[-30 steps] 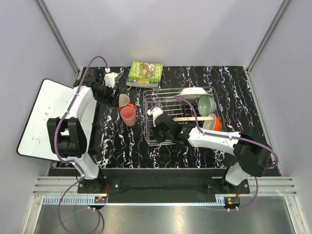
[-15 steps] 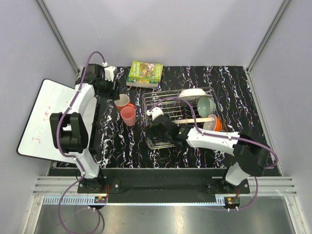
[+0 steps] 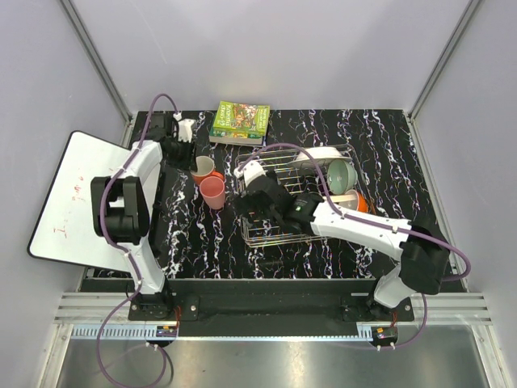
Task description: Load the mixed dishes into the dish rack
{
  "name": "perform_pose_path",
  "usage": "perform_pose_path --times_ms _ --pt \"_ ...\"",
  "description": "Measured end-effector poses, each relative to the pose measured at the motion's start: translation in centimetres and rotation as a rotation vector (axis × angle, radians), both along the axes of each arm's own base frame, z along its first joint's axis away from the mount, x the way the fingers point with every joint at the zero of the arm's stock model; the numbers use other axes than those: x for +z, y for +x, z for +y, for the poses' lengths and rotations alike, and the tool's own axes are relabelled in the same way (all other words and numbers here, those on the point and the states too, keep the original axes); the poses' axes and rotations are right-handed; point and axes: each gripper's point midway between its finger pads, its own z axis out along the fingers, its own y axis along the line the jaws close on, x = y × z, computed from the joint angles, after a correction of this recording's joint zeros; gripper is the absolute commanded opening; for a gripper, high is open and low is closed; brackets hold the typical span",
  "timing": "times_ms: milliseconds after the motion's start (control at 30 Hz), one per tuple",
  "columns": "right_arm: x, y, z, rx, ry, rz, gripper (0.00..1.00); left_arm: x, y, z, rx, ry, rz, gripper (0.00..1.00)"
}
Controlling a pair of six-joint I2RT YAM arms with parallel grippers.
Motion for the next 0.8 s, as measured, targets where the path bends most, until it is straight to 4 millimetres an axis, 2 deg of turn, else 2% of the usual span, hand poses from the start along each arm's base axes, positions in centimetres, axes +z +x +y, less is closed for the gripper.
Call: perform_pose_path --times_ms 167,267,300,367,533,667,800 --pt "5.8 2.1 1.2 -0.037 0.069 -0.113 1.00 -1.5 0.1 -0.5 -0.010 -0.026 0.032 0.41" --pt "8.7 3.1 1.3 -0.086 0.116 -0.170 1.00 -2.2 0.0 -0.7 -0.015 -0.029 0.050 0.35" --pt "9.0 3.2 1.3 -0.097 0.123 -0.179 1.00 -2.5 0.0 -0.9 -0.016 -0.030 0.056 0.19" --pt "9.2 3.5 0.8 -0.134 0.129 -0.188 1.00 -2.9 0.2 -0.7 -0.013 -0.017 0.056 0.00" --pt "9.0 3.7 0.6 -0.166 0.133 -0.185 0.97 -2.9 0.2 -1.0 -0.021 -0.032 0.068 0.00" --pt "8.2 3.8 0.8 -0.160 0.131 -0.160 1.00 -2.9 0.0 -1.0 -0.028 -0.032 0.069 0.00" --pt "8.7 4.5 1.1 -0.153 0.190 -0.119 0.99 -2.3 -0.6 -1.2 -0.032 -0.047 0.087 0.00"
